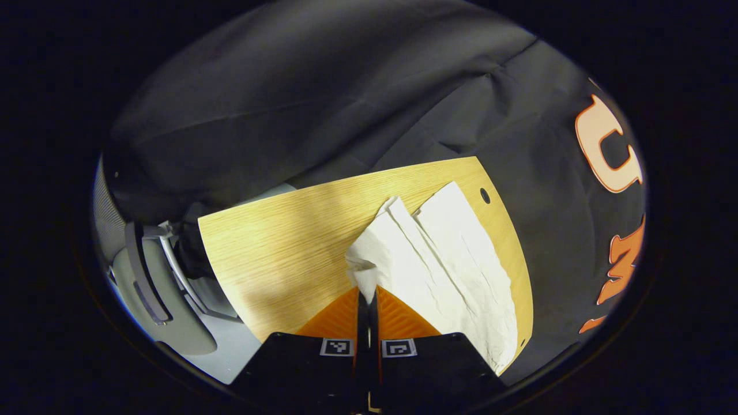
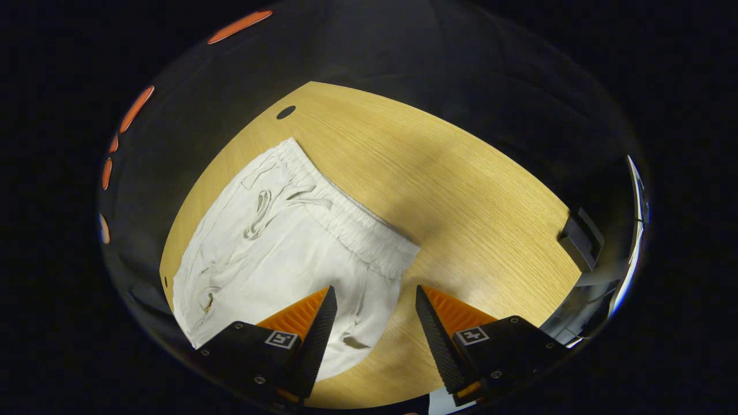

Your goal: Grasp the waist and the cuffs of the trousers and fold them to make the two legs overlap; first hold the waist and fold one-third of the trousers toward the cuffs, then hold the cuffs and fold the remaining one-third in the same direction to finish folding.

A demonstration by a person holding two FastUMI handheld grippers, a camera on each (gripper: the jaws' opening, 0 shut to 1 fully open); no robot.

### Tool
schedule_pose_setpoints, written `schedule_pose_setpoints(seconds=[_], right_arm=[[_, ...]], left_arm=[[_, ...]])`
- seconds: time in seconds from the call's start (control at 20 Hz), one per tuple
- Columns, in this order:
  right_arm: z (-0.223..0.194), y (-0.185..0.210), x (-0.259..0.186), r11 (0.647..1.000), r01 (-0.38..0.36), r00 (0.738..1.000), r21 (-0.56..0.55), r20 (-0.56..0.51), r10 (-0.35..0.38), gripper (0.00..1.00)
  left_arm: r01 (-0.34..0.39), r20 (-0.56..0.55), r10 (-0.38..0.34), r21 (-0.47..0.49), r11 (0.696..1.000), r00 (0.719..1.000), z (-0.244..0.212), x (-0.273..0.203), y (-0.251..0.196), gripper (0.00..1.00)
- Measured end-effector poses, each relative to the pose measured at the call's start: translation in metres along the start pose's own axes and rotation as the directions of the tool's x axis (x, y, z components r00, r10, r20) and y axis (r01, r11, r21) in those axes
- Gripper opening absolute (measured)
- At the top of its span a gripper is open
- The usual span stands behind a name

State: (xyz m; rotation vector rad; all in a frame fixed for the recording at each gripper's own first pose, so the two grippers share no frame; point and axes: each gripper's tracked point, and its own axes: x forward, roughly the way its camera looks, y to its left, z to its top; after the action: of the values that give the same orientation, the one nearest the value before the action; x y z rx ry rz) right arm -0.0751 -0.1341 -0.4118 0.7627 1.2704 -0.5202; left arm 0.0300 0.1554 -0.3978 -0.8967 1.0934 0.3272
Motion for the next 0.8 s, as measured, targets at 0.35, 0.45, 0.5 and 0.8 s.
schedule_pose_setpoints(seconds=[0.35,0.45,0.5,0.8], right_arm=[[0.019,-0.009,0.02,0.997,0.074,0.997,0.01,0.007,-0.074,0.75],[0.021,-0.013,0.024,0.989,0.134,0.991,-0.07,0.022,-0.133,0.66],[0.022,-0.013,0.025,0.983,0.142,0.99,-0.118,0.029,-0.139,0.51],[0.03,-0.001,0.021,0.989,-0.057,0.998,0.138,0.007,0.056,0.06]], left_arm=[[-0.074,-0.019,0.08,0.226,0.971,0.997,0.003,-0.011,-0.009,0.04],[-0.073,-0.026,0.084,0.271,0.96,0.996,0.0,-0.009,-0.016,0.04],[-0.071,-0.027,0.082,0.279,0.958,0.996,-0.002,-0.012,-0.017,0.04],[-0.006,-0.04,0.016,0.247,0.969,0.999,-0.004,-0.024,-0.047,0.04]])
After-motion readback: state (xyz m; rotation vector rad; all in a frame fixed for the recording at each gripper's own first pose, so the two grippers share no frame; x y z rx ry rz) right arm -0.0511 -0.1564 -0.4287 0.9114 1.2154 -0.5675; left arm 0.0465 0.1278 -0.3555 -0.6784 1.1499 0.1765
